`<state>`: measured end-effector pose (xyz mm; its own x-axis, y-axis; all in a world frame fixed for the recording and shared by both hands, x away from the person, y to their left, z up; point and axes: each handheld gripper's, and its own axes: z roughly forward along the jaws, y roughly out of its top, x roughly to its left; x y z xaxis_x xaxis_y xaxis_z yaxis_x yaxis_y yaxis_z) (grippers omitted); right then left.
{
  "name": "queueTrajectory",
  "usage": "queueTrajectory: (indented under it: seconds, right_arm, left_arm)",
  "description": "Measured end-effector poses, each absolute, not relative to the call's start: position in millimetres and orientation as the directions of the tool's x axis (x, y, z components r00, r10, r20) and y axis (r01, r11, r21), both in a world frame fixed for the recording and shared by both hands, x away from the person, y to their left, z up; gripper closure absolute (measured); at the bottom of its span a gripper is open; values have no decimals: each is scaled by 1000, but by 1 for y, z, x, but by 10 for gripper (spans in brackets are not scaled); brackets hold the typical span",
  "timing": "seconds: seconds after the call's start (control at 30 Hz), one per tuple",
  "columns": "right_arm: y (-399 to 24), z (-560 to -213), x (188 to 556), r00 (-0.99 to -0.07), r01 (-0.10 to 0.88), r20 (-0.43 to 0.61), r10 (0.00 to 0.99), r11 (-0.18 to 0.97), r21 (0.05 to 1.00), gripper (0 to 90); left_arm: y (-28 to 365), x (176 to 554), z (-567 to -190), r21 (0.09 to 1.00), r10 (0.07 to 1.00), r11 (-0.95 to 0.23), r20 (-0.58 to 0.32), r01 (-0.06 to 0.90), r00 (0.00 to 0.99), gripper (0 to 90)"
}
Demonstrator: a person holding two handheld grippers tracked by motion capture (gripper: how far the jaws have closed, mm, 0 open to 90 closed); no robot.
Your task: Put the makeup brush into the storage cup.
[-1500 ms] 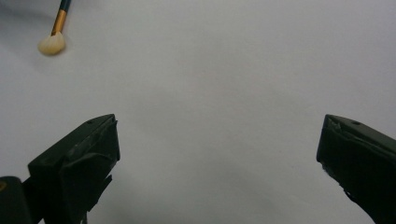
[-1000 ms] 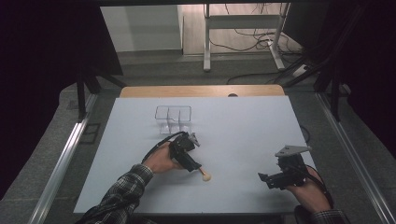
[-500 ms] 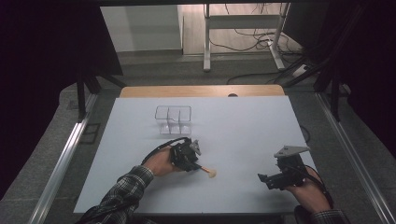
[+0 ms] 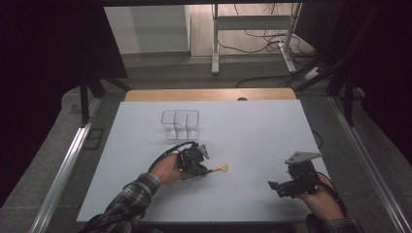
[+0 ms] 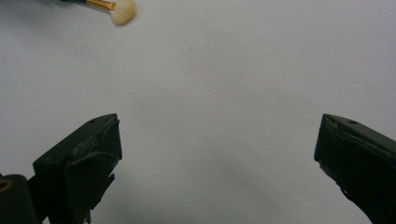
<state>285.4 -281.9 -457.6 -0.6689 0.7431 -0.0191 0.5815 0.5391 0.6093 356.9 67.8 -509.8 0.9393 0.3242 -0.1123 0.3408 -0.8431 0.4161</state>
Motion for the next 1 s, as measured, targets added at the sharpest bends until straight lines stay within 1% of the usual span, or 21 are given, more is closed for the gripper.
queueTrajectory:
  seconds: [0.4, 0.5, 1.0]
  right_arm:
    - [-283, -457, 286, -663, 586, -8, 749, 525, 618, 0]
    - [-284, -456, 286, -662, 584, -4, 750, 518, 625, 0]
    - [-286, -455, 286, -662, 579, 4, 749, 508, 638, 0]
  left_arm:
    - [77, 354, -496, 465, 350, -808, -114, 361, 930, 837]
    - [81, 352, -491, 489, 366, -787, -120, 376, 923, 838]
    - [102, 341, -477, 550, 421, -728, -112, 409, 900, 837]
